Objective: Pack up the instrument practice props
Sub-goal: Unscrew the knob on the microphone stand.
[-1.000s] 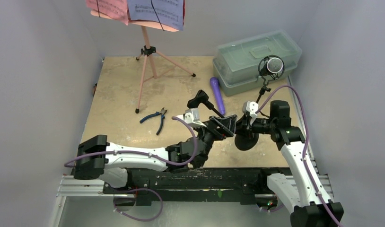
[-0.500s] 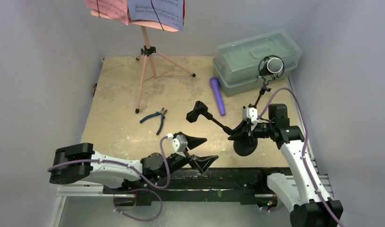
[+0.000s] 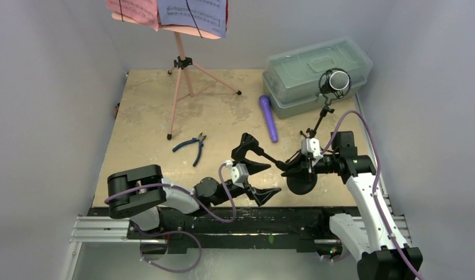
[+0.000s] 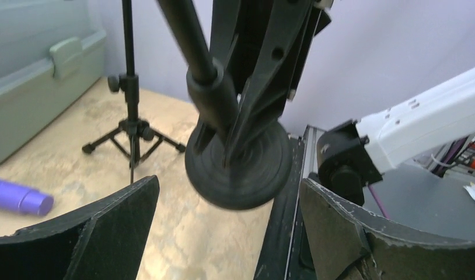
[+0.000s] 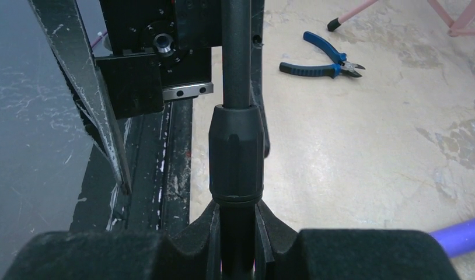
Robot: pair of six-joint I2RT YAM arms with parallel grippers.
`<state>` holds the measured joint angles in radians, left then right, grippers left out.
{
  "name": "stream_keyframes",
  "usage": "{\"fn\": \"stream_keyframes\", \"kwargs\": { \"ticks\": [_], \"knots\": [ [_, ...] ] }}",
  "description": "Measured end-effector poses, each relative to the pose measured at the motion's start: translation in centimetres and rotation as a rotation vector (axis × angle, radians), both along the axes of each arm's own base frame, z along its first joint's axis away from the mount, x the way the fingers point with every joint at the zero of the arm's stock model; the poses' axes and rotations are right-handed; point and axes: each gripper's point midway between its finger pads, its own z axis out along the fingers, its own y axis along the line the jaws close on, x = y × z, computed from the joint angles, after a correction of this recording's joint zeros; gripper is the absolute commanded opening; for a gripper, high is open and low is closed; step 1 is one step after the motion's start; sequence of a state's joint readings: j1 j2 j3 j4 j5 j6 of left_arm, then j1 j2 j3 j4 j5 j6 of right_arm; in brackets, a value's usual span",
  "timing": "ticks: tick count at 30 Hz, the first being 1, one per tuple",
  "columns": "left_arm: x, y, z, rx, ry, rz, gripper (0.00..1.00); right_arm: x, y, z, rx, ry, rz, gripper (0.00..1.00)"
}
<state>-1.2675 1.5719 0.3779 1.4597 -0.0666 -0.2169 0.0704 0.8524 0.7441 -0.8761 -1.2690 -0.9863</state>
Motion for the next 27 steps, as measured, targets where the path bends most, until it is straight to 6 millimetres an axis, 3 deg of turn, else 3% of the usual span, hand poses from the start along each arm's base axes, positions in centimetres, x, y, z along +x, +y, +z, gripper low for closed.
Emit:
{"fn": "stream_keyframes", "kwargs": {
  "ticks": [6,16,27],
  "knots": [
    [1.0,-1.4,2.1,-0.047,-0.049,-0.003,0.83,-0.2,0.0,0.0,0.001,-0.009,0.010,0.00],
    [1.3,-1.6,2.9,-0.058,-0.077,0.004,0.60,-0.6,0.0,-0.1,0.006,-0.007,0.021,0.00],
    [1.5,-2.7,4.6,-0.103,-0.074,-0.004,0.43,-0.7,0.2,0.3,0.027,0.002,0.026,0.00]
  ]
}}
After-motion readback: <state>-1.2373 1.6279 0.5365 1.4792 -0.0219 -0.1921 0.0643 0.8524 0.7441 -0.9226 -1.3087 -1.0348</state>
